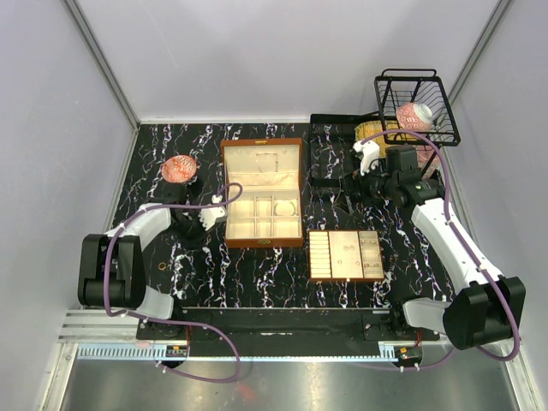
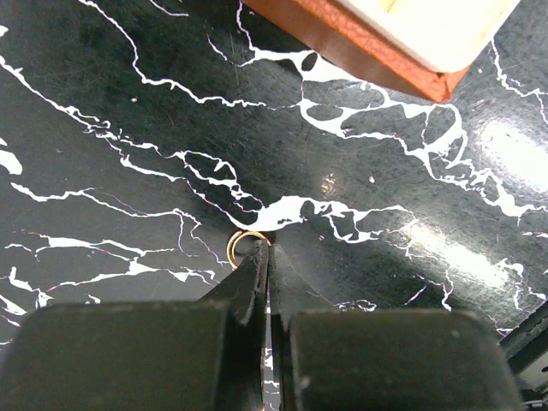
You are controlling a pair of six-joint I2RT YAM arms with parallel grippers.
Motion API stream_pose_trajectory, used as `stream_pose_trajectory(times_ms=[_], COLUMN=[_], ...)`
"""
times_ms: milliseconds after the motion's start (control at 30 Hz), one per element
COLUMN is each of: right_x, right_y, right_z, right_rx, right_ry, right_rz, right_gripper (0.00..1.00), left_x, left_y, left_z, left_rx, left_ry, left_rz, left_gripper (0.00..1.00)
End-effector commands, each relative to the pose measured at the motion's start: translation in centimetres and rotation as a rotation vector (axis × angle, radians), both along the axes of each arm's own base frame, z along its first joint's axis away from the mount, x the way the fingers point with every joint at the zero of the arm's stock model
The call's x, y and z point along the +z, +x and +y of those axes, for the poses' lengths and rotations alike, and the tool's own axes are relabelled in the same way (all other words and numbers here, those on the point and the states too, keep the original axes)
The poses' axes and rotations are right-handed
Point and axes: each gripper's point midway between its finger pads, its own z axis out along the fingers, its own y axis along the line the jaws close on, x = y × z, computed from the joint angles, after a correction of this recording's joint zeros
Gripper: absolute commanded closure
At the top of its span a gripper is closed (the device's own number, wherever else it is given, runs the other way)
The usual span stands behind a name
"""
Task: Organize the mixed jewelry
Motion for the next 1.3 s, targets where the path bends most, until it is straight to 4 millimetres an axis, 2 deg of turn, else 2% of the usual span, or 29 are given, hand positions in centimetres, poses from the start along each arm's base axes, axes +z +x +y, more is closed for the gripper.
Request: stream_pose_trajectory(times_ms=[0, 500, 867, 1267], right_x=[0.4, 0.4, 0.1, 0.1], right_y=[0.4, 0.4, 0.5, 0.5], right_z=[0.1, -0.2, -0.4, -0.5], right_rx=[-0.003, -0.013, -0.018, -0.02], right_ry=[-0.006, -0.019, -0.031, -0.035], right_rz=[-0.023, -0.032, -0.027, -0.033], right_gripper=[0.0, 0.0, 0.0, 0.0], left_x=[-0.5, 0.0, 0.0, -1.2], left_y=[0.6, 0.5, 0.3, -0.2], left_z=[0.2, 0.7, 1.5, 2.0], left_rx=[0.006, -0.008, -0.045, -0.06], left_ry=[0.019, 0.051, 0.107, 0.187], left_rz=[-0.024, -0.03, -0.018, -0.042], left_gripper=[1.0, 0.78, 0.76, 0.76])
